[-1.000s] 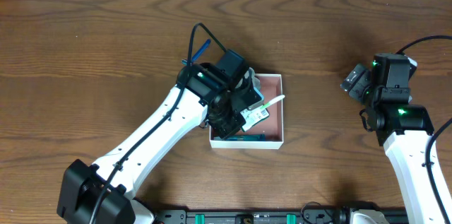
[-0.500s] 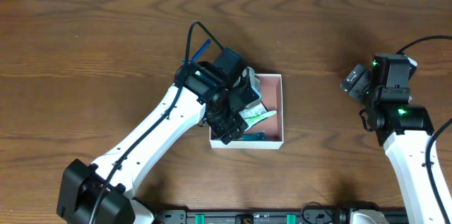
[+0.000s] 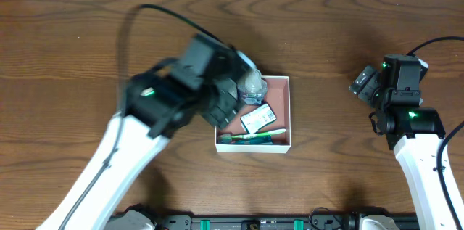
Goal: Pack container
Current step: 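Move the left gripper to the blue razor and grasp it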
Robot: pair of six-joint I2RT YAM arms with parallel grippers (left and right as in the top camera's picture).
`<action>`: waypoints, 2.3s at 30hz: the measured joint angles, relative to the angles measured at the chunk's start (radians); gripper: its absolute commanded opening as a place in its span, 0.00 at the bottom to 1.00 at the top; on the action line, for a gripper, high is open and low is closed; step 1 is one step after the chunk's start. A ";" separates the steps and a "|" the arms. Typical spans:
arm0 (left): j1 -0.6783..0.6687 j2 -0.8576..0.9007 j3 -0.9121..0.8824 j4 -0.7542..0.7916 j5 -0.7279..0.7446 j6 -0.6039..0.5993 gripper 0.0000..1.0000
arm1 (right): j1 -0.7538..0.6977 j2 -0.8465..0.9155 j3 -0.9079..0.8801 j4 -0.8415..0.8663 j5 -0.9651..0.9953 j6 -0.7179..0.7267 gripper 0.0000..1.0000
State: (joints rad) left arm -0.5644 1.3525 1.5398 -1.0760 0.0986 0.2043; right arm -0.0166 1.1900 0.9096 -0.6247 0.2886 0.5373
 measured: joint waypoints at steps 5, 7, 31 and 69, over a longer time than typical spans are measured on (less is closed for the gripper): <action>0.198 -0.017 0.006 0.146 -0.075 -0.073 1.00 | 0.000 0.000 0.000 0.000 0.000 0.000 0.99; 0.270 0.012 0.006 0.206 -0.076 -0.084 0.98 | 0.000 0.000 0.000 0.000 0.000 0.000 0.99; 0.406 0.587 0.007 0.546 0.000 -0.064 0.98 | 0.000 0.000 0.000 0.000 0.000 0.000 0.99; 0.390 0.768 -0.027 0.583 0.061 -0.020 0.84 | 0.000 0.000 0.000 0.000 0.000 0.000 0.99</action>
State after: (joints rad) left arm -0.1745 2.1208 1.5127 -0.4934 0.1593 0.1841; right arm -0.0166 1.1904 0.9096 -0.6247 0.2886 0.5373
